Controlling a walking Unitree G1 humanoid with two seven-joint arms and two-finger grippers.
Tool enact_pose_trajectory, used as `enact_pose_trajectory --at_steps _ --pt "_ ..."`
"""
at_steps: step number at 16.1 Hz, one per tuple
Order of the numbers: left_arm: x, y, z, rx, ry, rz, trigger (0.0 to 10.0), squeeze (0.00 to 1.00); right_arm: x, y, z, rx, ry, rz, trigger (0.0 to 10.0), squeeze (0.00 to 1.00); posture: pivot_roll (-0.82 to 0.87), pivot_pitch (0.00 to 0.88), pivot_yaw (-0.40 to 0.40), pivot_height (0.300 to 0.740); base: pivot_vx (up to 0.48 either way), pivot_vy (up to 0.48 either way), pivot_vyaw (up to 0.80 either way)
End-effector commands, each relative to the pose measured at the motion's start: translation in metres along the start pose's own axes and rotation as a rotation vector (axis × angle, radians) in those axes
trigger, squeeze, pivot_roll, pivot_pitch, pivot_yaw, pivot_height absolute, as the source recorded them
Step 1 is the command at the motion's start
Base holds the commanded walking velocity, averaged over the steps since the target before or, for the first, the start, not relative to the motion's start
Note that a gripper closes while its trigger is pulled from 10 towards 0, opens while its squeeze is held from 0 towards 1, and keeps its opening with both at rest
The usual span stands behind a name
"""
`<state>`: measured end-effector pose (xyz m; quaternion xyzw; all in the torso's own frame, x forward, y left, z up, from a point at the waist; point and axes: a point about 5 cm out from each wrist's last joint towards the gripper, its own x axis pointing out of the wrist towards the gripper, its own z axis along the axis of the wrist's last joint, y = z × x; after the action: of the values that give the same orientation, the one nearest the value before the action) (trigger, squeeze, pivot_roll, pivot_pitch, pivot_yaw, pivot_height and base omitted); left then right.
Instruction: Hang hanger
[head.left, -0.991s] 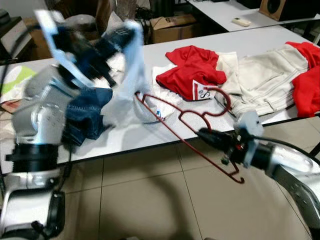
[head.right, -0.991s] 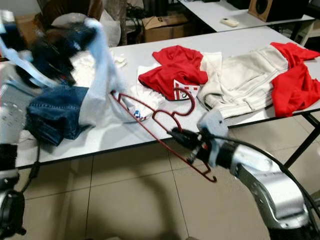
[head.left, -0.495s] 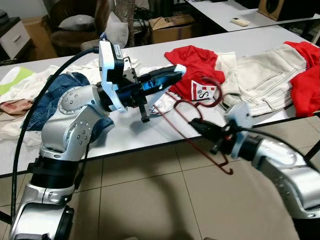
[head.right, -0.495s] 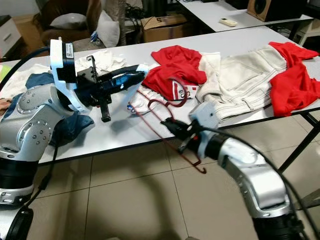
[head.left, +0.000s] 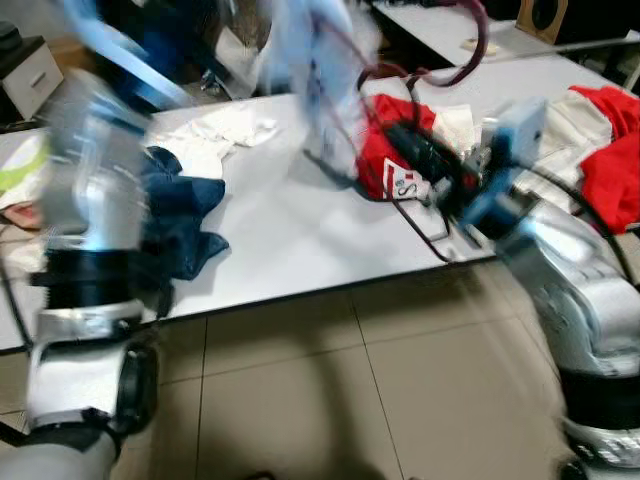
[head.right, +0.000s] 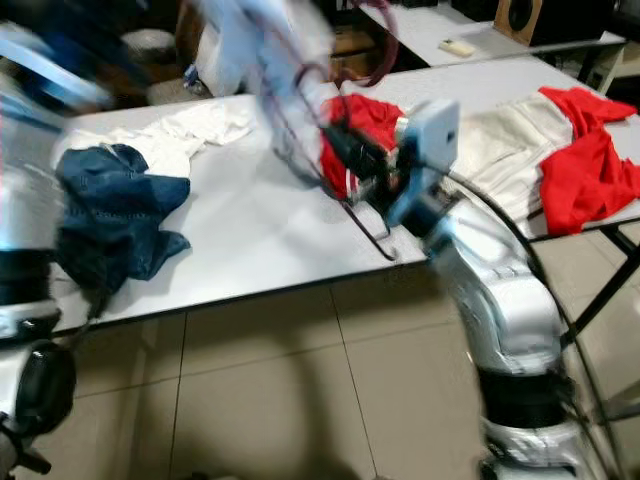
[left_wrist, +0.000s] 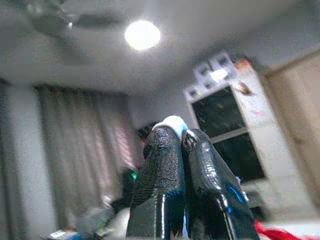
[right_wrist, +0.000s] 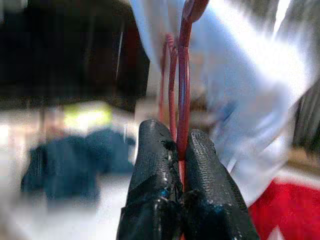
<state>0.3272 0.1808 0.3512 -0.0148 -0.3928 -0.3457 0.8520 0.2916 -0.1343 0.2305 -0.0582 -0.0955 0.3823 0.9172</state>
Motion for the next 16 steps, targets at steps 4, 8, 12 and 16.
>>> enact_pose_trajectory --at_steps 4,8,12,16 --pt "-0.031 -0.011 -0.045 0.012 0.211 -0.022 0.0 0.00 -0.023 0.021 -0.089 -0.054 0.388 -0.063 10.0 0.00 -0.14 0.000 0.105 0.740 0.000 0.000 0.00" --pt "-0.069 -0.027 -0.078 0.009 0.427 -0.134 0.0 0.00 -0.049 0.047 -0.089 -0.064 0.411 0.092 10.0 0.00 -0.15 0.000 0.106 0.740 0.000 0.000 0.00" --pt "-0.110 -0.026 -0.097 0.150 0.759 -0.304 0.0 0.00 -0.084 0.027 -0.070 -0.061 0.415 0.026 10.0 0.00 -0.15 0.000 0.104 0.740 0.000 0.000 0.00" --pt "-0.103 0.008 -0.107 0.253 0.816 0.023 0.0 0.00 -0.111 -0.045 -0.050 -0.099 0.394 -0.465 10.0 0.00 -0.15 0.000 0.106 0.740 0.000 0.000 0.00"
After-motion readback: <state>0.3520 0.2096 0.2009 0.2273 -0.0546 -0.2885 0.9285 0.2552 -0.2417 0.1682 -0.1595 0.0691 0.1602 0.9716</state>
